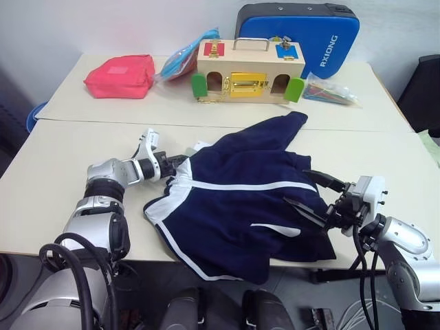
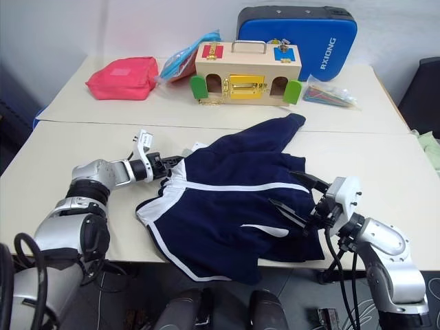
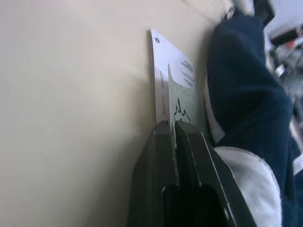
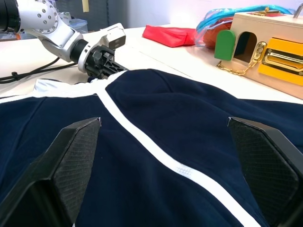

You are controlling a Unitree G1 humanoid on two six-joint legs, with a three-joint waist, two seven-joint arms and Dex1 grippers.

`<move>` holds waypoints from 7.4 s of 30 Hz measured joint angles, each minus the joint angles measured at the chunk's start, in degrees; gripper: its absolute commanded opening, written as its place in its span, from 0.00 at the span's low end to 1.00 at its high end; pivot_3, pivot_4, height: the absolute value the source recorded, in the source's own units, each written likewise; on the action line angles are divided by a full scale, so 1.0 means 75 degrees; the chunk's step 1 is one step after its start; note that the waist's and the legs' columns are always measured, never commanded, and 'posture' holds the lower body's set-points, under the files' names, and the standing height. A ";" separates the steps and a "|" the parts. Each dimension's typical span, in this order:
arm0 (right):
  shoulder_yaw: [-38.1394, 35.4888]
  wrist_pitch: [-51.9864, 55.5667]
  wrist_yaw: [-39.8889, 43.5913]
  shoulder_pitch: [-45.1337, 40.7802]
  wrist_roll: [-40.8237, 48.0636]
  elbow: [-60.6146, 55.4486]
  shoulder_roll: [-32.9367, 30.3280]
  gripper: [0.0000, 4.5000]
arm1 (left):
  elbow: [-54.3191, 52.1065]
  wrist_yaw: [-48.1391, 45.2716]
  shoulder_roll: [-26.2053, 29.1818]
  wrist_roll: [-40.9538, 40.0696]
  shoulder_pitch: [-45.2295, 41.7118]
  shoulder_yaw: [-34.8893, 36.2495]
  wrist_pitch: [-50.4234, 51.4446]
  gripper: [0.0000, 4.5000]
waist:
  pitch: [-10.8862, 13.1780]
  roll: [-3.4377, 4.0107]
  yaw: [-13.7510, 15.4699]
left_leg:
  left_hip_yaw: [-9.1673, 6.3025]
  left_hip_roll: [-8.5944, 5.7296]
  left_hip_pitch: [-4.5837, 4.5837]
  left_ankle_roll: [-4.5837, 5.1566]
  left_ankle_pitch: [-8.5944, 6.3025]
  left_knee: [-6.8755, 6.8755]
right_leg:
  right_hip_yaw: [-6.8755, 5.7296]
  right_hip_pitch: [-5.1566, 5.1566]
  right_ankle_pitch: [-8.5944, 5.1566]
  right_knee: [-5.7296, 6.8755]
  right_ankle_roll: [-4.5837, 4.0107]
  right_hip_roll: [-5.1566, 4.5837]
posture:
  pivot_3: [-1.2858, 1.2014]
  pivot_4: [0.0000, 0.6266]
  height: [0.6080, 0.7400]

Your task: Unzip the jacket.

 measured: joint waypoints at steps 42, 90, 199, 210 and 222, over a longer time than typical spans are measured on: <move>0.0086 -0.0155 0.0397 -0.0034 -0.0143 -0.0096 -0.0004 1.00 | -0.2652 0.1209 0.1646 -0.1381 0.1267 0.0072 0.1655 0.55 | 0.0004 -0.0007 -0.0146 | 0.0002 0.0008 -0.0003 -0.0018 0.0000 -0.0016 | 0.0002 -0.0004 0.0000 0.0002 0.0000 0.0014 | 0.52 0.24 1.00; 0.0113 -0.0246 0.0033 0.0372 -0.0154 -0.0693 0.0015 1.00 | -0.7664 -0.1739 0.1197 0.1060 0.5346 -0.1495 -0.7258 0.01 | 0.0005 -0.0011 -0.0166 | 0.0015 0.0018 0.0004 -0.0014 -0.0012 -0.0019 | 0.0020 -0.0008 0.0000 -0.0021 -0.0002 -0.0003 | 0.52 0.24 1.00; 0.0410 -0.0489 0.0195 0.0105 -0.0459 0.0136 0.0105 1.00 | -0.6939 -0.3487 0.3218 0.0557 0.4279 -0.1723 -0.5583 0.99 | 0.0015 -0.0004 -0.0154 | 0.0015 0.0014 -0.0003 -0.0007 -0.0013 -0.0021 | 0.0020 -0.0017 -0.0004 -0.0017 -0.0010 -0.0004 | 0.52 0.24 1.00; 0.0428 -0.0522 0.0127 0.0053 -0.0483 0.0089 0.0131 1.00 | -0.4326 -0.1301 0.2303 0.2066 0.3134 -0.2154 -0.6129 0.99 | 0.0015 -0.0006 -0.0188 | 0.0018 0.0018 -0.0005 -0.0004 -0.0011 -0.0018 | 0.0014 -0.0017 -0.0003 0.0001 -0.0008 0.0012 | 0.52 0.24 1.00; 0.1353 0.1214 0.0469 -0.1925 0.0133 -0.0332 -0.0235 1.00 | -0.4360 -0.1818 0.2603 0.0851 0.4359 -0.0884 -0.6087 0.99 | 0.0014 -0.0008 -0.0362 | 0.0012 0.0034 -0.0007 -0.0012 -0.0011 -0.0015 | 0.0012 -0.0020 -0.0003 0.0005 -0.0009 0.0008 | 0.52 0.24 1.00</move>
